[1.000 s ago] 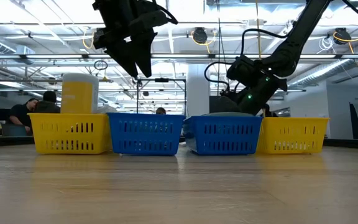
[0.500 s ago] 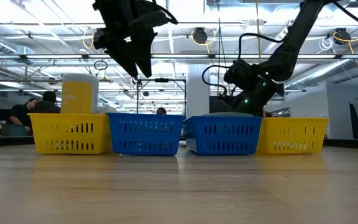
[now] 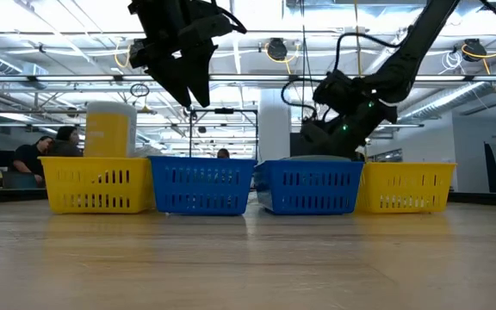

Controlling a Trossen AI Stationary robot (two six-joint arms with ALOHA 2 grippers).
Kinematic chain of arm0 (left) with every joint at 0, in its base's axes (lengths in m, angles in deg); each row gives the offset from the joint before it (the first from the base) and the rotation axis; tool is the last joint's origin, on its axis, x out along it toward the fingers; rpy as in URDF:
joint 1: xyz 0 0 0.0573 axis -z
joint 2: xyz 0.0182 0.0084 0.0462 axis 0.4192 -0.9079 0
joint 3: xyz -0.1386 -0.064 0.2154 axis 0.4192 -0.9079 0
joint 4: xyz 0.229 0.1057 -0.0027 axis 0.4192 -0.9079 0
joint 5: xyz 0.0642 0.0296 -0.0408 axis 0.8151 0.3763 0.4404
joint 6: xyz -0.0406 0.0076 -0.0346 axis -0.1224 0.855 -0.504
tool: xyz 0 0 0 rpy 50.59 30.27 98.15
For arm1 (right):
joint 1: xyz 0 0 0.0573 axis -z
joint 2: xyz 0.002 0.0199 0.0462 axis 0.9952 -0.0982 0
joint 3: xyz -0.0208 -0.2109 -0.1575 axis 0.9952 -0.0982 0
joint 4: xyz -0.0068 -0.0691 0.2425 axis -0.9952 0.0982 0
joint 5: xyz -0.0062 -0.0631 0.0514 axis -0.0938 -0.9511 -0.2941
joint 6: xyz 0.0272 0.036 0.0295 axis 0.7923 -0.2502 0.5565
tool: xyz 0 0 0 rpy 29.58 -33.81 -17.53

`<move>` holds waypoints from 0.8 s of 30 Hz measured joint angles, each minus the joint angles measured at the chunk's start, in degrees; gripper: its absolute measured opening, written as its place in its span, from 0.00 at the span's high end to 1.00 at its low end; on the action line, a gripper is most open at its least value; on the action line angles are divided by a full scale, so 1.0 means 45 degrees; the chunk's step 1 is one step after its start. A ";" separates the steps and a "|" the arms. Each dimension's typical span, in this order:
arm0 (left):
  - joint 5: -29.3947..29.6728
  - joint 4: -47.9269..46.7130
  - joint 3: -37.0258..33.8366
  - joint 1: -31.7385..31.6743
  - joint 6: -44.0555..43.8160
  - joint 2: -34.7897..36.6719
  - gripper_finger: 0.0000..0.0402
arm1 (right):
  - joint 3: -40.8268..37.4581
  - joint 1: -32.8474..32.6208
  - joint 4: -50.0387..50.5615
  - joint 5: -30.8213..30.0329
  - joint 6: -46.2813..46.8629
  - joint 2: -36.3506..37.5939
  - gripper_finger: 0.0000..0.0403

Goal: Pick & Place Travel size toiletries
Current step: Put the hairbrush into the left yellow bin

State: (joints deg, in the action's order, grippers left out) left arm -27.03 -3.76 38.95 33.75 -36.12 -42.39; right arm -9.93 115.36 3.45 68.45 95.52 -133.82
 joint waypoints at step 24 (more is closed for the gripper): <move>0.0386 0.2409 -0.0005 -0.0015 0.1791 0.0000 0.47 | 0.0008 -0.2111 0.0738 -0.0120 -0.0939 0.6421 1.00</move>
State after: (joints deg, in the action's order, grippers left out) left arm -25.29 7.08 38.93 33.69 -28.06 -42.39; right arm -9.89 105.86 6.77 67.91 91.30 -104.92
